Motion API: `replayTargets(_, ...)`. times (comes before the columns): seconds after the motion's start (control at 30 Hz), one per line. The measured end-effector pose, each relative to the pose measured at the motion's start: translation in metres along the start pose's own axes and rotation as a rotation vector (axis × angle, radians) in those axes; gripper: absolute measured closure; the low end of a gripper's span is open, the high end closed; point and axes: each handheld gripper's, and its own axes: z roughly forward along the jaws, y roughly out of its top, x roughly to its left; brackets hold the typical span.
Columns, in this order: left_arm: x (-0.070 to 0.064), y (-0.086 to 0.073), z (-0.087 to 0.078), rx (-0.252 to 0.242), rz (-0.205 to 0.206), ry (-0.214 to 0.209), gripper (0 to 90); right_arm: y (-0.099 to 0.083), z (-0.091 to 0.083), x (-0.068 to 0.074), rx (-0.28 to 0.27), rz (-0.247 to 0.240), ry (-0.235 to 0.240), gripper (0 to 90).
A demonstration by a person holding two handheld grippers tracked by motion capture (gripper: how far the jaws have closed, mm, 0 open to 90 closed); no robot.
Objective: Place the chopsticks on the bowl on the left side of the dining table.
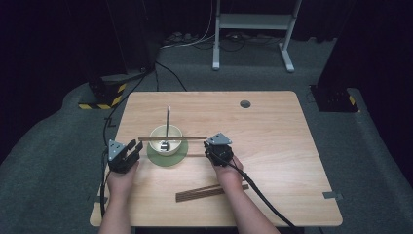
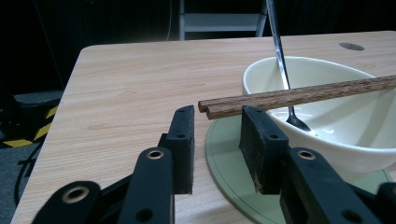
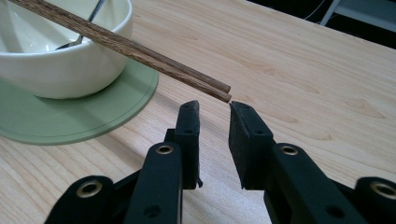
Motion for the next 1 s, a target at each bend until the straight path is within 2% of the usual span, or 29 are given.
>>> replayTargets(0.37,0.0004,0.0002,0.0005,-0.002,0.016,0.000,68.6,0.0008,0.0017,0.0027,0.004,0.004,0.002,73.2)
replayTargets(0.5,0.0003,0.0001,0.0007,-0.004,0.008,0.004,71.0,0.0009,0.0023,0.0021,0.000,-0.001,-0.002,73.4)
replayTargets(0.57,0.0003,0.0002,0.0009,-0.005,0.011,0.011,72.1,0.0008,0.0028,0.0012,0.000,-0.009,-0.009,75.4)
replayTargets(0.63,0.0010,0.0003,0.0013,-0.006,0.015,0.014,72.2,0.0006,0.0028,0.0016,0.004,0.012,-0.017,76.7)
replayTargets(0.7,0.0005,-0.0001,0.0018,-0.006,0.005,0.015,72.2,0.0010,0.0032,-0.0004,-0.007,-0.010,-0.027,77.7)
replayTargets(0.77,0.0005,-0.0001,0.0019,-0.006,0.009,0.015,72.2,0.0009,0.0032,-0.0005,-0.009,-0.003,-0.037,77.7)
replayTargets(0.83,0.0001,-0.0001,0.0019,-0.005,0.011,0.015,72.2,0.0007,0.0031,0.0000,-0.002,0.017,-0.044,76.6)
replayTargets(1.0,0.0001,-0.0006,0.0026,-0.001,0.008,0.021,72.2,0.0005,0.0043,-0.0016,-0.010,0.010,-0.063,70.7)
